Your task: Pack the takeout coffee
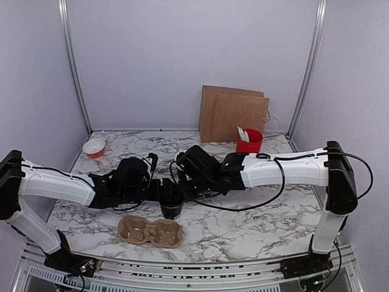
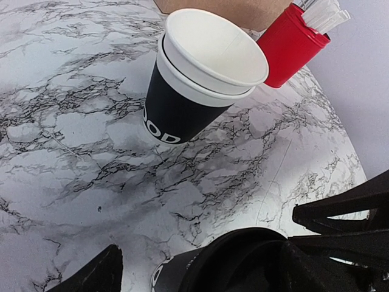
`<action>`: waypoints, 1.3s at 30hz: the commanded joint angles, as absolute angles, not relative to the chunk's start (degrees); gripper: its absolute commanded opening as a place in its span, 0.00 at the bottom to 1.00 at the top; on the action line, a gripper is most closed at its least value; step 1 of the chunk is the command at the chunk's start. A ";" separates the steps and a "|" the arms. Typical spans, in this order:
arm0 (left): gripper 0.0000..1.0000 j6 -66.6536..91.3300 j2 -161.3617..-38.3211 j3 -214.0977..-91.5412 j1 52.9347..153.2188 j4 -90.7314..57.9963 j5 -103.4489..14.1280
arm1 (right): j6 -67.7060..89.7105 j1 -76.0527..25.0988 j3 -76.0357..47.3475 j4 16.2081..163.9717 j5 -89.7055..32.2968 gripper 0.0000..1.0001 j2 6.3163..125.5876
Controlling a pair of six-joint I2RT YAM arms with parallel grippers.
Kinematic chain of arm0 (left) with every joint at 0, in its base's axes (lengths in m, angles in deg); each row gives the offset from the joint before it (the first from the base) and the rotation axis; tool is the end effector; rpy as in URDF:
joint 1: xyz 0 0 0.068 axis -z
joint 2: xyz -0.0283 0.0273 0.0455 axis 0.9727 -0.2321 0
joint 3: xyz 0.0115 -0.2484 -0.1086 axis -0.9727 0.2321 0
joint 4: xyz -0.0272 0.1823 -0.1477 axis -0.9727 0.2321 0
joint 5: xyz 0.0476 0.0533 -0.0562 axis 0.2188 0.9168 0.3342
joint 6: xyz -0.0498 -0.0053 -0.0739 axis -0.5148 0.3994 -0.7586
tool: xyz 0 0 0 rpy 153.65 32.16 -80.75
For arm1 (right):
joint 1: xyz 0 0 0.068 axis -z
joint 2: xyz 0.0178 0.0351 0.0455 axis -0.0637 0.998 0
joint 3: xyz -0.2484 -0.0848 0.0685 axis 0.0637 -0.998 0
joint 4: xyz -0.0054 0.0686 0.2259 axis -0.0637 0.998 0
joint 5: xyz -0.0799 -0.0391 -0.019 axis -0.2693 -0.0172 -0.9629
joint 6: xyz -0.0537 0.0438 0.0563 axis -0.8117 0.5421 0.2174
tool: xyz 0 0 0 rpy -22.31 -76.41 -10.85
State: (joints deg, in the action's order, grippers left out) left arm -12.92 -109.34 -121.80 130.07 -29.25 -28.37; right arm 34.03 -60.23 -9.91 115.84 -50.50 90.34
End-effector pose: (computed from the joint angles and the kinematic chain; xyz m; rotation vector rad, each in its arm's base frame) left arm 0.2048 -0.2583 0.1941 0.2251 2.1609 -0.8036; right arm 0.1963 0.3560 0.2085 -0.6238 2.4025 0.4171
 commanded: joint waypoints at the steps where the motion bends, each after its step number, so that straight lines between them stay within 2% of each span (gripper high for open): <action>1: 0.90 -10.13 -112.06 -124.56 129.87 -25.64 -30.08 | 31.97 -59.86 -6.19 117.16 -50.50 0.25 91.72; 13: 0.91 -8.69 -112.14 -127.56 127.72 -26.12 -31.88 | 30.53 -57.94 -4.19 116.13 -49.24 0.26 90.78; 27: 0.93 -8.40 -104.44 -124.88 125.97 -20.90 -29.75 | 29.24 -56.49 -3.68 114.60 -45.50 0.28 90.79; 33: 0.93 -11.24 -100.98 -124.08 125.22 -15.79 -32.91 | 29.11 -56.05 -3.84 113.94 -44.23 0.29 90.81; 39: 0.93 -15.73 -100.27 -124.50 122.53 -9.89 -42.07 | 28.94 -55.28 -4.68 113.54 -43.95 0.29 89.76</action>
